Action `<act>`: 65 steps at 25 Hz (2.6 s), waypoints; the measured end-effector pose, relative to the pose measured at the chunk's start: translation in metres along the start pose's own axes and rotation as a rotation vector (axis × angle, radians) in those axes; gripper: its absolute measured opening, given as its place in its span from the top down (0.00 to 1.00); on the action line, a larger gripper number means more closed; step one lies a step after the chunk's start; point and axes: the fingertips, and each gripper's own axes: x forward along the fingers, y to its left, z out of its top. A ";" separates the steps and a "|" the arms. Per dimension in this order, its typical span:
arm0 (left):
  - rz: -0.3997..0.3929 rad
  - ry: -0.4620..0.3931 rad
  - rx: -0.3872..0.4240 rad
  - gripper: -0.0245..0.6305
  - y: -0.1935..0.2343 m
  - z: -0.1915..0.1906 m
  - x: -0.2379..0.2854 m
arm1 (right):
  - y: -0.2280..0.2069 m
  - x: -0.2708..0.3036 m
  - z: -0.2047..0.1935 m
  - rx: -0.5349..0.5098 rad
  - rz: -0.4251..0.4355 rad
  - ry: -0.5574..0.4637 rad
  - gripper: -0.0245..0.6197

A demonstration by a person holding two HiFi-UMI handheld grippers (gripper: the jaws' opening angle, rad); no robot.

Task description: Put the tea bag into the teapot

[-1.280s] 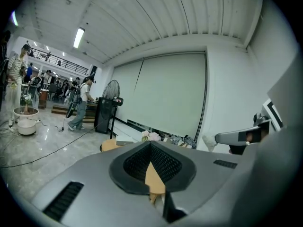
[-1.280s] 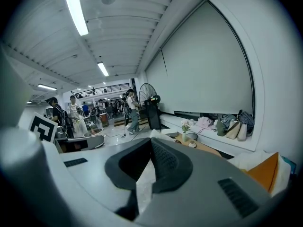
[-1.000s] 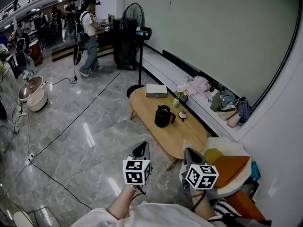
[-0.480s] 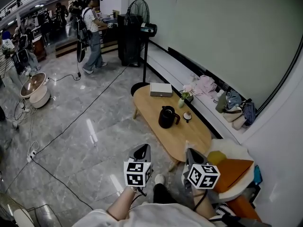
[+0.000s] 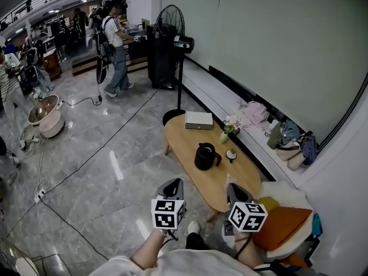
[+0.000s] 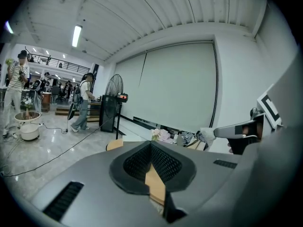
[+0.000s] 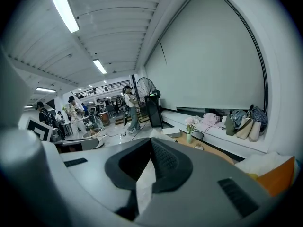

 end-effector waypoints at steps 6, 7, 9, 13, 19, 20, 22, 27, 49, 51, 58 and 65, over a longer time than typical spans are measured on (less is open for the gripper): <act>0.019 0.011 0.011 0.94 0.007 0.008 0.034 | -0.011 0.038 0.019 -0.008 0.024 0.005 0.91; 0.026 0.012 0.011 0.94 0.010 0.010 0.038 | -0.011 0.044 0.022 -0.010 0.029 0.007 0.91; 0.042 0.011 0.010 0.94 0.016 0.015 0.047 | -0.012 0.057 0.028 -0.017 0.042 0.013 0.91; 0.082 -0.004 0.000 0.94 0.033 0.027 0.065 | -0.010 0.087 0.043 -0.039 0.074 0.019 0.91; 0.122 -0.014 -0.022 0.94 0.051 0.045 0.094 | -0.011 0.128 0.064 -0.062 0.115 0.035 0.91; 0.126 -0.018 -0.026 0.94 0.052 0.047 0.099 | -0.013 0.134 0.067 -0.067 0.118 0.035 0.91; 0.132 -0.024 -0.028 0.94 0.055 0.050 0.111 | -0.018 0.146 0.072 -0.074 0.121 0.036 0.91; 0.156 -0.038 -0.031 0.94 0.066 0.060 0.138 | -0.026 0.175 0.087 -0.097 0.143 0.037 0.91; 0.101 0.031 0.012 0.94 0.090 0.072 0.204 | -0.038 0.232 0.074 -0.010 0.082 0.106 0.91; 0.098 0.048 0.006 0.94 0.089 0.063 0.208 | -0.041 0.234 0.065 -0.005 0.077 0.127 0.91; 0.087 0.163 -0.025 0.94 0.085 0.009 0.220 | -0.054 0.235 0.020 0.034 0.056 0.228 0.91; 0.073 0.269 -0.043 0.94 0.082 -0.050 0.227 | -0.064 0.231 -0.036 0.074 0.034 0.334 0.91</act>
